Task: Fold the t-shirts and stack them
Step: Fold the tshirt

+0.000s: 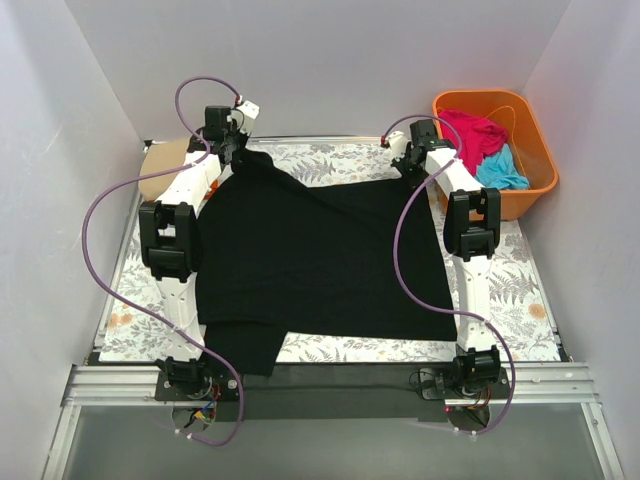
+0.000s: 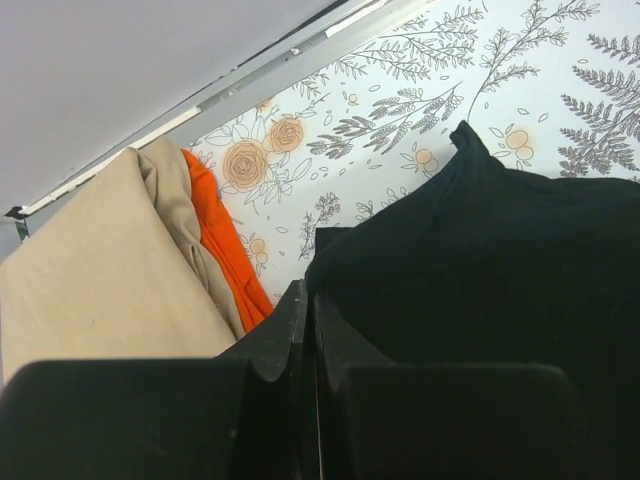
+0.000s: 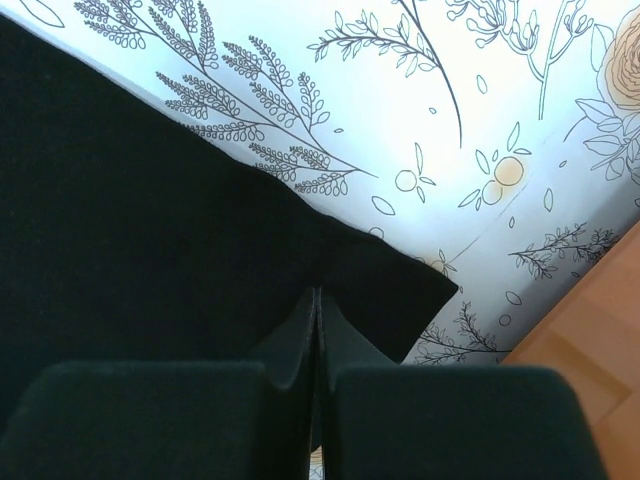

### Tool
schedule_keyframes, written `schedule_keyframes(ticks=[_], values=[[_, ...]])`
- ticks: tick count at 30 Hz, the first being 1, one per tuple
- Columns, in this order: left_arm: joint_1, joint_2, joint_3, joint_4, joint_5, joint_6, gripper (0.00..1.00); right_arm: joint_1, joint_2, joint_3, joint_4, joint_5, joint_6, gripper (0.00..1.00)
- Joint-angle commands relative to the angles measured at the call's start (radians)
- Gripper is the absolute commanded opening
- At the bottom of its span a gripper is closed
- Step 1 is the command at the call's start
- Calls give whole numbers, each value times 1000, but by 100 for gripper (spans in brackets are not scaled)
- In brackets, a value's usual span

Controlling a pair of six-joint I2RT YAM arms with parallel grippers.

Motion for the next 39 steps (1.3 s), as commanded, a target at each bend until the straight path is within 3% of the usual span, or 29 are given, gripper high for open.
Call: schedule_keyframes(ticks=[1,4,9,10,14,17,20,27,30,39], values=[[6,-55,0,3,6,-24,0,4,9,-44,-107,-32,32,1],[5,-52,3,-5,55,-39,0,2,-70,-75,-19,-23,66,1],[5,-52,11,-25,60,-58,0,8,-60,-24,-31,-16,187,4],[5,-54,8,-25,60,-61,0,10,-61,-21,-28,-5,209,19],[5,-57,-3,-25,70,-73,0,8,-71,-4,8,24,337,23],[5,-54,-3,-25,72,-76,0,11,-80,-6,68,21,400,46],[5,-57,-4,-23,69,-76,0,22,-71,8,93,115,419,61],[5,-54,-11,-25,75,-85,0,24,-35,9,133,144,419,68],[5,-55,-7,-25,73,-87,0,22,-25,-29,131,107,417,61],[5,-70,-7,-29,70,-79,0,-4,6,-98,73,12,474,59]])
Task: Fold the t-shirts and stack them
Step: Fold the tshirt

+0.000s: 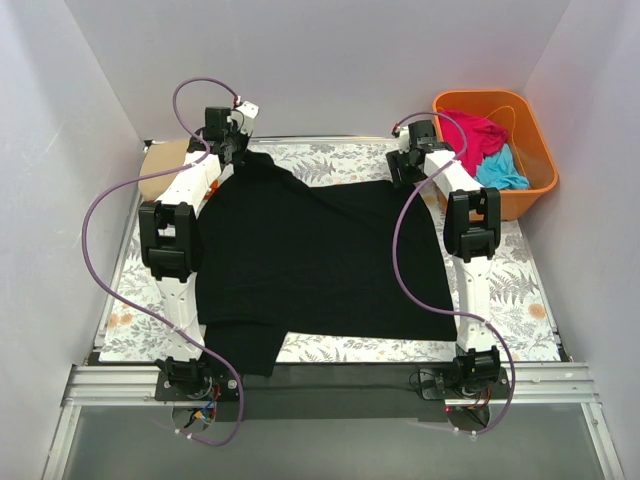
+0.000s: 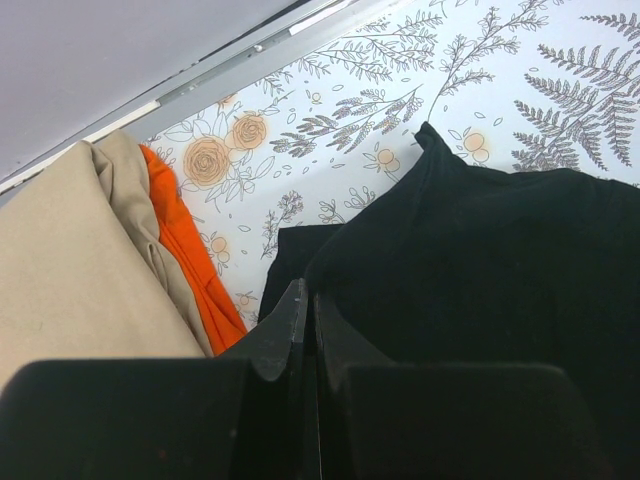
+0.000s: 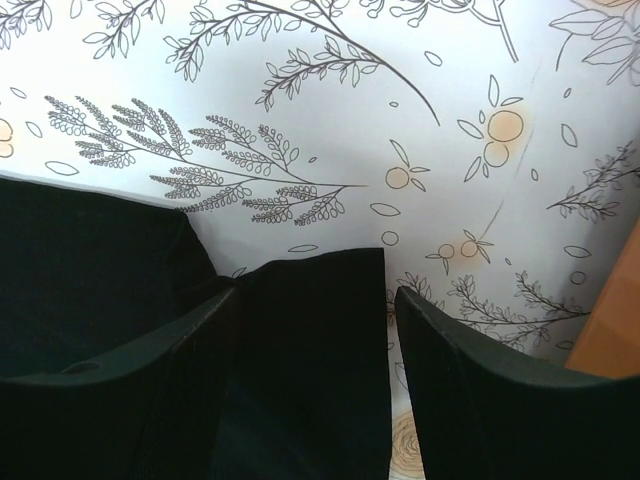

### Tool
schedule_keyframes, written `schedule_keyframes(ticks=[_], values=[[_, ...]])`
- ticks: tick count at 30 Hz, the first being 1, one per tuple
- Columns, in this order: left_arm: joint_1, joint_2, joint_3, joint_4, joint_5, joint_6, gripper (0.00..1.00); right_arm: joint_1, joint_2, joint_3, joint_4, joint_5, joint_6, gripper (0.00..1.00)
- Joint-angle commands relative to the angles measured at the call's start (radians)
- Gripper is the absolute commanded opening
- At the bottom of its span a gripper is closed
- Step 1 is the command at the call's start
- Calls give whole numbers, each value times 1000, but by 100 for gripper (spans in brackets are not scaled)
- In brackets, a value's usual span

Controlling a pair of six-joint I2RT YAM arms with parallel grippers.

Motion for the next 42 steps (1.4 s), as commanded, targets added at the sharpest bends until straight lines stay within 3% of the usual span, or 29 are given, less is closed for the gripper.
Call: schedule_keyframes(ticks=[1,5,8,9,10,11,20,27,34,42], values=[[5,-72,-12,-9,7,-2,0,-15,36,-48,-42,-72,38,59],[5,-74,-20,-9,9,-5,0,-12,45,-80,-71,-149,39,51],[5,-69,-22,-12,10,-8,0,-10,57,-74,-82,-165,26,37],[5,-69,-22,-12,10,-8,0,-12,59,-66,-85,-163,21,18],[5,-64,-22,-13,7,-13,0,-10,57,-63,-84,-156,18,6],[5,-63,-17,-15,5,-14,0,-12,53,-57,-85,-151,7,1],[15,-3,110,-33,18,-51,0,-38,-133,31,0,-106,-91,1],[29,52,268,-36,56,-102,0,-97,-295,-77,130,-120,-103,1],[38,-58,104,-36,128,-100,0,-108,-378,-227,130,-200,-156,1],[83,-378,-361,5,206,-64,0,-117,-486,-443,130,-278,-258,1]])
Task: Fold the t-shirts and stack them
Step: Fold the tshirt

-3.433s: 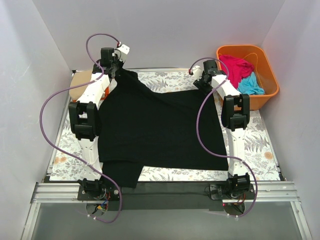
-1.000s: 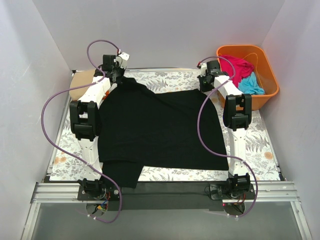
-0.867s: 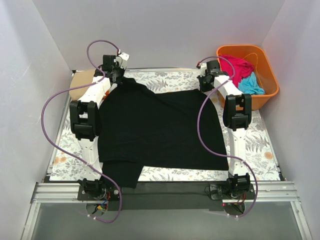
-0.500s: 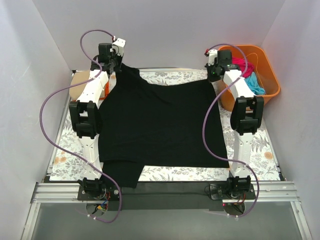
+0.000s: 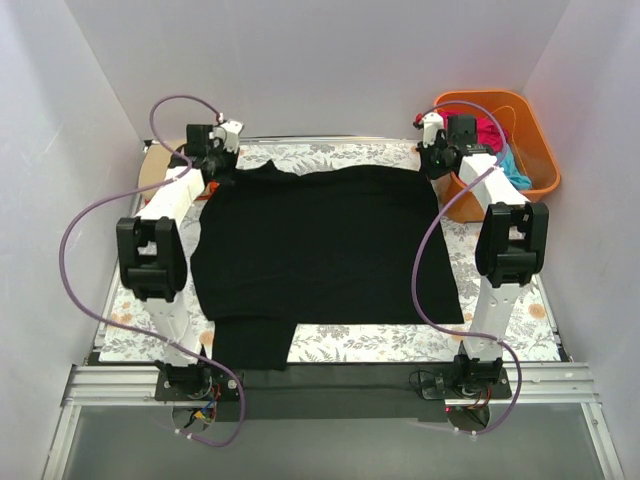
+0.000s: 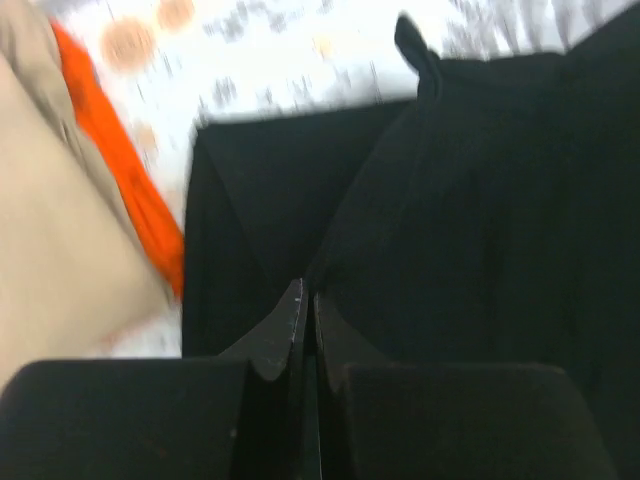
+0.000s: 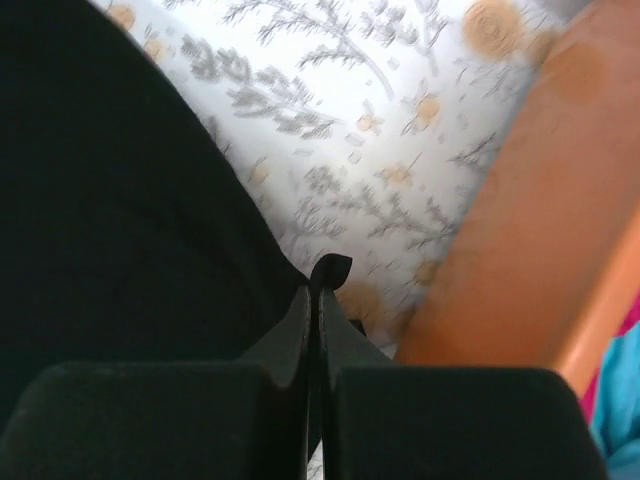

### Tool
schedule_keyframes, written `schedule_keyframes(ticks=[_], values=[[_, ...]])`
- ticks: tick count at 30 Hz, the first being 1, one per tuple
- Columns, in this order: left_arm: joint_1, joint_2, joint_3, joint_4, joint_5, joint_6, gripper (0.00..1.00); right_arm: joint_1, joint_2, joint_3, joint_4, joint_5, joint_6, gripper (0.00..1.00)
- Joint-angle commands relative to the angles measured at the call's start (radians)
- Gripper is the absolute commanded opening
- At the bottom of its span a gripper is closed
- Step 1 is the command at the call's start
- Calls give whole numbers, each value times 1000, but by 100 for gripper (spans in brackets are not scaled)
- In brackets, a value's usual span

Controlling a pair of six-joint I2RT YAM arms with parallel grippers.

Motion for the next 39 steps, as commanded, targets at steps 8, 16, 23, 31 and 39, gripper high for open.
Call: schedule_keyframes(ticks=[8,16,23,31,39], values=[[44,-437,-407,45,189,112,0,-11,-143,-222,-4,-11,-181,1],[44,-562,-648,-24,191,334,0,-22,-274,-504,86,15,-451,1],[44,-536,-811,94,97,379,0,-25,-259,-658,192,53,-583,1],[61,-516,-684,-105,250,426,29,-29,-251,-620,88,26,-603,49],[32,-413,-439,-221,361,242,44,-13,-274,-373,-131,-152,-443,69]])
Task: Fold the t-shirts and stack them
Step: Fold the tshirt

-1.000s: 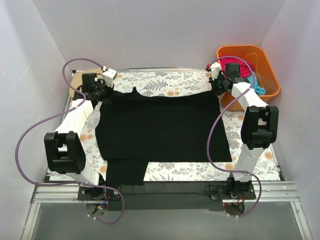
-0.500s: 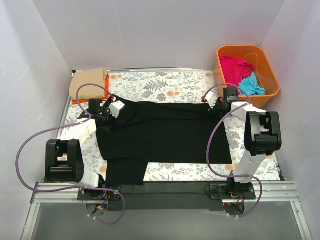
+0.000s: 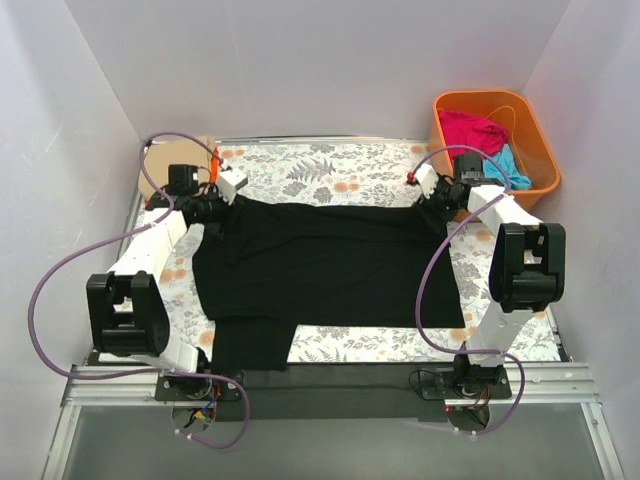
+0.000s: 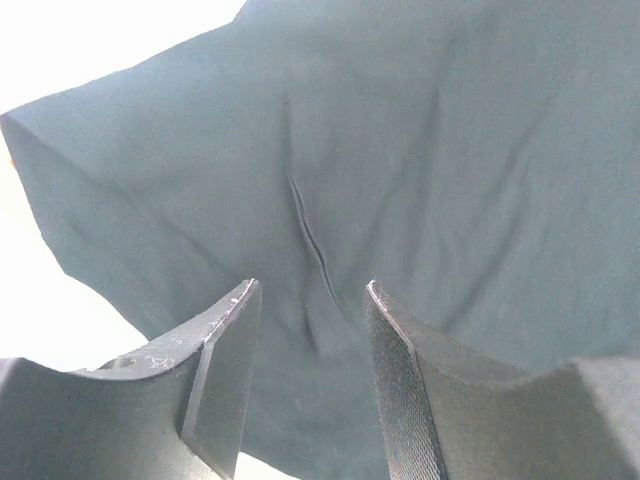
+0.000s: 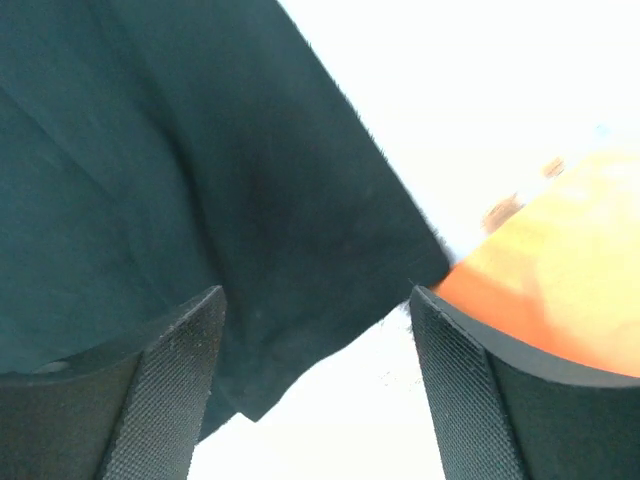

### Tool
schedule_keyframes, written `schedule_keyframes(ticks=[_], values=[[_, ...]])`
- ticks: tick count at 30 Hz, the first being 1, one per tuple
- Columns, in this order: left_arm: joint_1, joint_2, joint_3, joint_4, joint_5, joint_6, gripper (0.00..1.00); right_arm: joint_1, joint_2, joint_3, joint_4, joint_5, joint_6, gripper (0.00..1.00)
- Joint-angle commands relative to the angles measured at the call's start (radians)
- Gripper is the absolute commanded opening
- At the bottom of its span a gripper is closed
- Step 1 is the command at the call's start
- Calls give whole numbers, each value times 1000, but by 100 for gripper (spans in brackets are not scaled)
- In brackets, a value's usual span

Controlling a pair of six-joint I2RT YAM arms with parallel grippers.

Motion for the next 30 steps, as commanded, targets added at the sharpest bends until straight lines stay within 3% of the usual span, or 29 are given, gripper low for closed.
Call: schedule_keyframes(ticks=[1,5,18,23,27,30], values=[[-29,83,109,-38,44,-94,44,16,-12,128,-125,-101,100,68],[-79,201,154,39,-51,-180,40,27,59,205,-154,-87,171,56],[-159,418,243,128,-162,-235,29,27,104,251,-168,-81,231,54],[-165,401,234,107,-114,-223,0,27,108,263,-169,-61,223,54],[-165,360,200,111,-124,-218,0,27,114,272,-171,-64,225,53],[-165,356,198,108,-168,-221,24,27,120,278,-172,-71,231,53]])
